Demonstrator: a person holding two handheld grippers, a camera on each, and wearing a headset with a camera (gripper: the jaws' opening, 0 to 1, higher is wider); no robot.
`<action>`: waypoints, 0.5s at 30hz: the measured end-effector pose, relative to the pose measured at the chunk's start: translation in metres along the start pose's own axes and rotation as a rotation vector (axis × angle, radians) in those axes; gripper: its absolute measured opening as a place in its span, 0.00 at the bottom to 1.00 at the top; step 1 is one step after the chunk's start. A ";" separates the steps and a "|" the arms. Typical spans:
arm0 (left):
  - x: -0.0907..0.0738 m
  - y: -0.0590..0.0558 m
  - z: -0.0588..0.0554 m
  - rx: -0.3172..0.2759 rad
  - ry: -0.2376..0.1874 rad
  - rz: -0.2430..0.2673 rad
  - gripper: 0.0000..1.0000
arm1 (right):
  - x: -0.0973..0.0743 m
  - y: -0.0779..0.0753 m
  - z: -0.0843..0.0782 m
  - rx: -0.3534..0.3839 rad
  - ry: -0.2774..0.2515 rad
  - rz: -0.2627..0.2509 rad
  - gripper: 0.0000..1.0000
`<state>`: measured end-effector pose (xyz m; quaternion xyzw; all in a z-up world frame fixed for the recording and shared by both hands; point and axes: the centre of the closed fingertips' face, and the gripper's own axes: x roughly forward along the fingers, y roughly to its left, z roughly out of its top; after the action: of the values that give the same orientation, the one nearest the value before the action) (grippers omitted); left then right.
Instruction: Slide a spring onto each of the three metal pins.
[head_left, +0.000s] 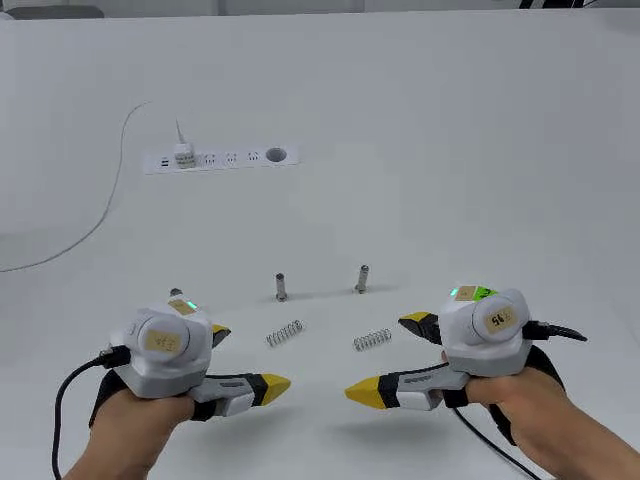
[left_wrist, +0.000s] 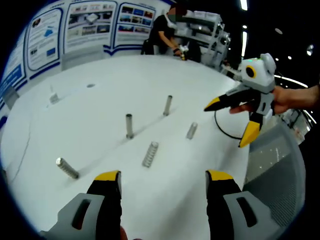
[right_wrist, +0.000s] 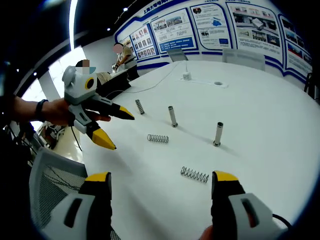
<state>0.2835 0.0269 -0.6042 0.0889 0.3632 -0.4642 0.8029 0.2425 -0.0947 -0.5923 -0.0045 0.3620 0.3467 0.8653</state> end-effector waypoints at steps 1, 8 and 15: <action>0.001 0.000 0.001 0.003 0.001 -0.001 0.70 | 0.000 0.000 0.000 -0.001 0.001 0.001 0.84; 0.009 0.003 0.004 0.055 0.038 -0.006 0.67 | -0.001 0.000 0.001 -0.001 -0.001 0.000 0.84; 0.022 0.006 0.006 0.080 0.060 -0.019 0.66 | -0.001 0.001 -0.002 0.012 0.002 0.007 0.84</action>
<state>0.2986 0.0121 -0.6156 0.1314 0.3693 -0.4829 0.7830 0.2404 -0.0950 -0.5929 0.0016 0.3650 0.3476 0.8637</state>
